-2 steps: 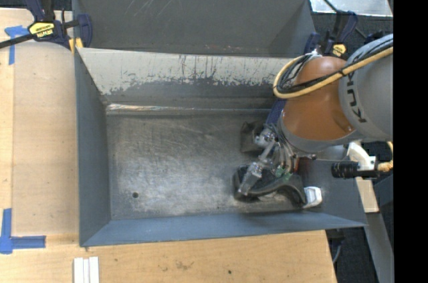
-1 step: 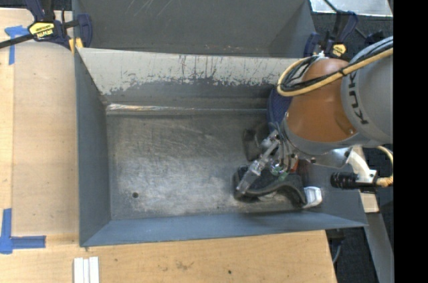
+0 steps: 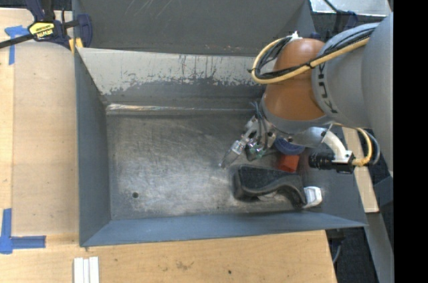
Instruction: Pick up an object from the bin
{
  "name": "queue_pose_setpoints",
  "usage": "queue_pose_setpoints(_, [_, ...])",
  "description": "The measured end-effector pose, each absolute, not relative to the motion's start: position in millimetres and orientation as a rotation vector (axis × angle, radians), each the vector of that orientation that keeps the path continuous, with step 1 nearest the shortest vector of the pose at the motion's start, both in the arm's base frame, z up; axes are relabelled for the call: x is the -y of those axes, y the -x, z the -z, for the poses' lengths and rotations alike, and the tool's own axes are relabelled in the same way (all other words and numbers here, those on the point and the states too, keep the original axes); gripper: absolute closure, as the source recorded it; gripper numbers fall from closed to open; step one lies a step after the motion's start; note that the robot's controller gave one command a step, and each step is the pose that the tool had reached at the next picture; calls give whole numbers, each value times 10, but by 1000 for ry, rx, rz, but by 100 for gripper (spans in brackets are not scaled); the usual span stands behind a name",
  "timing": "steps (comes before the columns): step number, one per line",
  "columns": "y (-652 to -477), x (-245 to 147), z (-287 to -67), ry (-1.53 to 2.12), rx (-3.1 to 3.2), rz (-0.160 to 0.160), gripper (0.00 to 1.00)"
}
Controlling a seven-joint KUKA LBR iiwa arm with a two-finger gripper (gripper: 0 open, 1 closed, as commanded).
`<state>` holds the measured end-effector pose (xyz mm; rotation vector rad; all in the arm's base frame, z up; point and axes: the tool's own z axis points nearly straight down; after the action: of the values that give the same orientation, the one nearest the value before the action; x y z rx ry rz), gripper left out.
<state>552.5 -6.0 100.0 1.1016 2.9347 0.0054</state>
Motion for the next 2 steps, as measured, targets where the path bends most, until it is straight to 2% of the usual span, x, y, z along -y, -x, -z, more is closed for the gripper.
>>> queue_pose_setpoints(1, [-5545, 544, -875, -1052, -2947, -48, 0])
queue_pose_setpoints(2, [-5732, 865, -748, -1154, -2906, -27, 0])
